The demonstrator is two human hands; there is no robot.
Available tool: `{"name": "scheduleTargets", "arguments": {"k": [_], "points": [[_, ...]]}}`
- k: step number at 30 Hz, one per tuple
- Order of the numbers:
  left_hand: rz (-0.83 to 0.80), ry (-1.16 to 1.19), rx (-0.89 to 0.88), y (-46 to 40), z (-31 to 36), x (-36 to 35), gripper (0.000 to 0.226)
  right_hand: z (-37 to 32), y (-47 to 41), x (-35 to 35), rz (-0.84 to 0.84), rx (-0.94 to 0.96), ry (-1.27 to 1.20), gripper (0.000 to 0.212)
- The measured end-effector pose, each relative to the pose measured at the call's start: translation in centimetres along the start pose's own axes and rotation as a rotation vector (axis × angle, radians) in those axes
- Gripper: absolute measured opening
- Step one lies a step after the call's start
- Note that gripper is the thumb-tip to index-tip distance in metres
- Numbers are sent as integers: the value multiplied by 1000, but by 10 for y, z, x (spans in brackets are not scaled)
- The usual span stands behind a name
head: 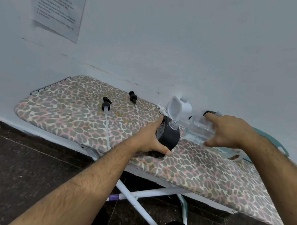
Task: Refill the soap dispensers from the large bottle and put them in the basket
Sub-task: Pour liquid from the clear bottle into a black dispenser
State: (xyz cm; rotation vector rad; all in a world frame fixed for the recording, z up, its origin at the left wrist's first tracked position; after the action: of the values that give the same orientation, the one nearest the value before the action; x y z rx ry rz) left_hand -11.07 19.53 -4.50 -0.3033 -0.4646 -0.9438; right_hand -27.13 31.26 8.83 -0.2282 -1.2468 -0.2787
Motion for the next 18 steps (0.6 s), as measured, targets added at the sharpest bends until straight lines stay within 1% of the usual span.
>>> {"name": "scheduleTargets", "arguments": {"k": [5,18], "points": [[-5,9,0,0,1,0,123,-1,0,1,4,4,3,76],[0,9,-5,0,1,0,123,-3,1,3,0,6,0,77]]}}
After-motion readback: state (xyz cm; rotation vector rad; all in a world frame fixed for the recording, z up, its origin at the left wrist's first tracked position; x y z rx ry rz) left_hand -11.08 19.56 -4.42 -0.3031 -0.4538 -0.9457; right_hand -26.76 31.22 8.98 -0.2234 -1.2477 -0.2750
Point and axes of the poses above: each hand's wrist, its own y-axis away from the middle knuckle, its own x-axis out of the back of the hand, z = x × y, the point moved 7 cm from there along -y, towards the middle knuckle, and after that the axes turned 4 degrees about -y, right-handed, at the moved point
